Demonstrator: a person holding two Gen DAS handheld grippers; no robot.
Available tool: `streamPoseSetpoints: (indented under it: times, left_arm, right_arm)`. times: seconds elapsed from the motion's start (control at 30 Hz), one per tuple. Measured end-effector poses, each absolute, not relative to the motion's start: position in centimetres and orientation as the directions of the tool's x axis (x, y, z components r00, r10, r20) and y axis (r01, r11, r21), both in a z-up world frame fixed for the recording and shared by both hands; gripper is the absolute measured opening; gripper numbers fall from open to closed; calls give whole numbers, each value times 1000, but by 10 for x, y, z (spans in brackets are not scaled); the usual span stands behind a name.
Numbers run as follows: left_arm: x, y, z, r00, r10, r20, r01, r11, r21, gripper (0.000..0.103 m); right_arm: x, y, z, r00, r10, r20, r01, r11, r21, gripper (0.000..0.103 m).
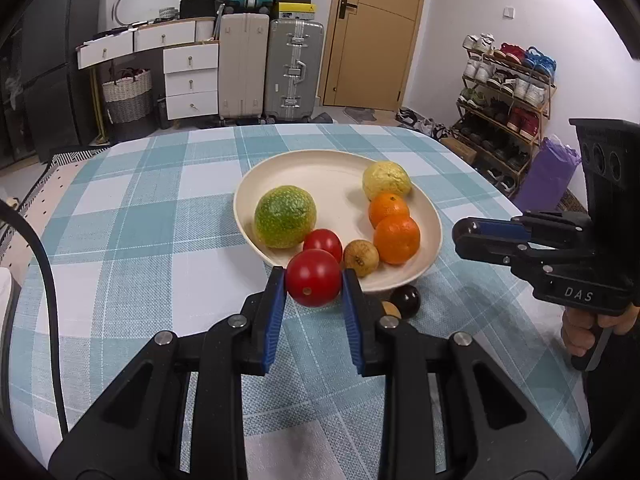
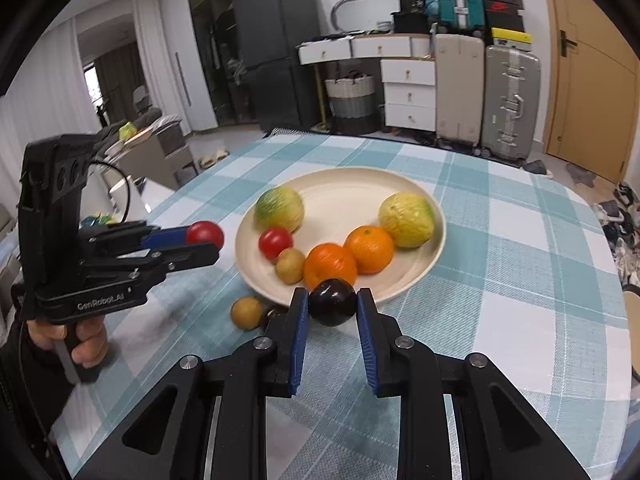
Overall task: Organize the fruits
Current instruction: 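Grasp the second red tomato with the left tool while the right tool grasps a dark plum, then lower the tomato and plum onto the plate and open both tools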
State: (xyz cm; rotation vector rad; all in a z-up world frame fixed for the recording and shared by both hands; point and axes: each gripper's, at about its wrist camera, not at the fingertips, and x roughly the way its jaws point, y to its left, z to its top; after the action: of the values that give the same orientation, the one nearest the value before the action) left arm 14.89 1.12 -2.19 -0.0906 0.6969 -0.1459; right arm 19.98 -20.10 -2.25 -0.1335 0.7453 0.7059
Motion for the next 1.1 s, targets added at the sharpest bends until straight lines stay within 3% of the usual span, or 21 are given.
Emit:
streamPoseSetpoints:
  times: [0.3,1.1]
  left_arm:
    - [163,12,-20,769,-123,-627,59,991,-122,25]
    - [207,7,-36,737,-82,-671,46,996,-71,25]
  right_arm:
    - [212,-200,-24,600,489,-633,-551,827,116,25]
    - [233,-191,-36,595,434,-677,-500,859,110,25]
